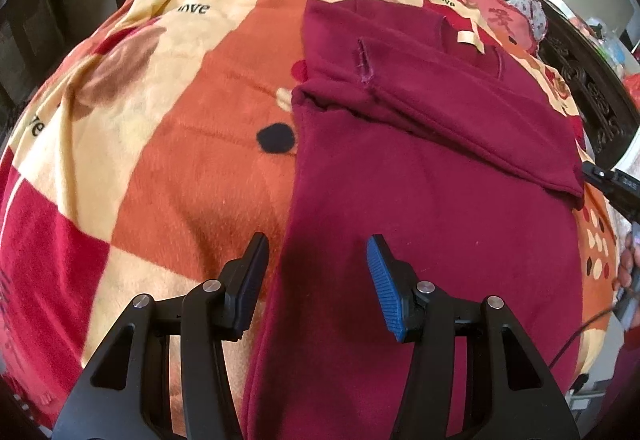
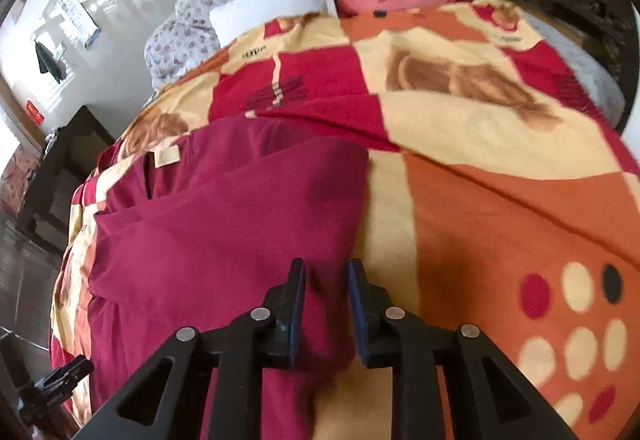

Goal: Fold small clothes

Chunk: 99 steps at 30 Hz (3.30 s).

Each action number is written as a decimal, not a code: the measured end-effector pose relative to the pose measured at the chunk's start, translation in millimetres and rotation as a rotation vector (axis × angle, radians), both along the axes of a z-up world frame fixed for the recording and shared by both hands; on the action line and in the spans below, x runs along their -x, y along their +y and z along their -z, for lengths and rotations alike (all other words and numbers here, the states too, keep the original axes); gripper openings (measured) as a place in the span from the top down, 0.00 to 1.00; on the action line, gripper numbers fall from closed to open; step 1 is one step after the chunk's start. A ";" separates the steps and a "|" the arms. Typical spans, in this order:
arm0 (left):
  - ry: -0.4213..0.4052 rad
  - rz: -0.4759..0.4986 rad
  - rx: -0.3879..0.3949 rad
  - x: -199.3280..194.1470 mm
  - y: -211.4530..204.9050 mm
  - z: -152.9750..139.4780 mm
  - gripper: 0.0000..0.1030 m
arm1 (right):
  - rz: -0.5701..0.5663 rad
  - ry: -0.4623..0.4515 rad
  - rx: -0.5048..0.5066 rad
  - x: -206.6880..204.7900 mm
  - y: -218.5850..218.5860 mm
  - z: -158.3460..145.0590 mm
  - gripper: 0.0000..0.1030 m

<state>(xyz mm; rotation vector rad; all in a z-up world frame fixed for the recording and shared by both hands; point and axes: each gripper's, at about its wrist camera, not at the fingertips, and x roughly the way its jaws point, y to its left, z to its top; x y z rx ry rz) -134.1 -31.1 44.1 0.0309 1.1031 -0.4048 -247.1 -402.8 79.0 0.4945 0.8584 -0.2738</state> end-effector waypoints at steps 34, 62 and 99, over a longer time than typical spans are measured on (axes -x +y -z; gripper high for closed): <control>0.106 0.170 0.042 95.0 37.8 -5.5 0.41 | -0.156 0.084 -0.195 186.1 116.7 35.4 0.46; 0.285 0.122 0.107 112.4 89.0 28.8 0.41 | -0.316 0.109 -0.508 198.9 170.6 74.1 0.46; -0.092 0.119 0.270 7.5 25.6 -71.5 0.93 | -0.301 -0.272 -0.321 60.4 101.8 -34.1 0.86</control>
